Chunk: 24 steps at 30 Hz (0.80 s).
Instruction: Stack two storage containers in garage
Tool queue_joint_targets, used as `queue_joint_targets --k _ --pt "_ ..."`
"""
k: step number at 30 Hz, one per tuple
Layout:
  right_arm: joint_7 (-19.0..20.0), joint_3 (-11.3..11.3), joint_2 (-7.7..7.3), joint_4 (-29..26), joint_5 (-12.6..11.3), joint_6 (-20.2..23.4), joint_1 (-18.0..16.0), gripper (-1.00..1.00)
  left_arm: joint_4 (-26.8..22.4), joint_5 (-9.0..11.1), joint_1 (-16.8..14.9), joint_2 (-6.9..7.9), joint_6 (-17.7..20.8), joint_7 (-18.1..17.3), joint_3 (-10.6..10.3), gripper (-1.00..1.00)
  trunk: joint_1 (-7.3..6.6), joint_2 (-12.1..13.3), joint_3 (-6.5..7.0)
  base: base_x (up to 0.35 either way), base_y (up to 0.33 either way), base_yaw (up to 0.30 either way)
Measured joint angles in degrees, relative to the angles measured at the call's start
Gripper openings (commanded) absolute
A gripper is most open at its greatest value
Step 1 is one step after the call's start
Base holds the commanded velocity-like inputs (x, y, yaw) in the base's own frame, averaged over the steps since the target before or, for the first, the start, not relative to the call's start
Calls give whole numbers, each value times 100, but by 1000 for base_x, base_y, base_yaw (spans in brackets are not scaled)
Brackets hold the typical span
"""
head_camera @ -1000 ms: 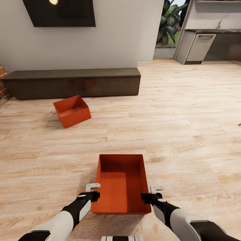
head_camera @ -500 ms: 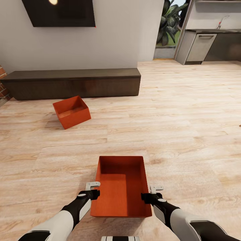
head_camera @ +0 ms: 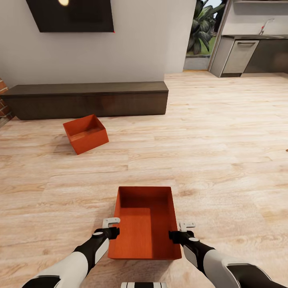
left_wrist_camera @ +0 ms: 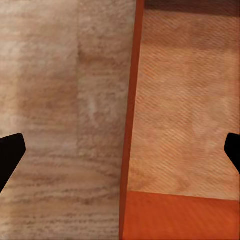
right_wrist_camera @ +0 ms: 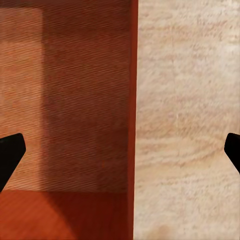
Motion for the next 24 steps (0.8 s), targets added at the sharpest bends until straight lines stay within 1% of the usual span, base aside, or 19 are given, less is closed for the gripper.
queue_joint_targets --k 24 --pt "0 0 -8 2 0 1 0 100 3 29 -3 -2 11 -16 15 100 0 0 0 0 0 0"
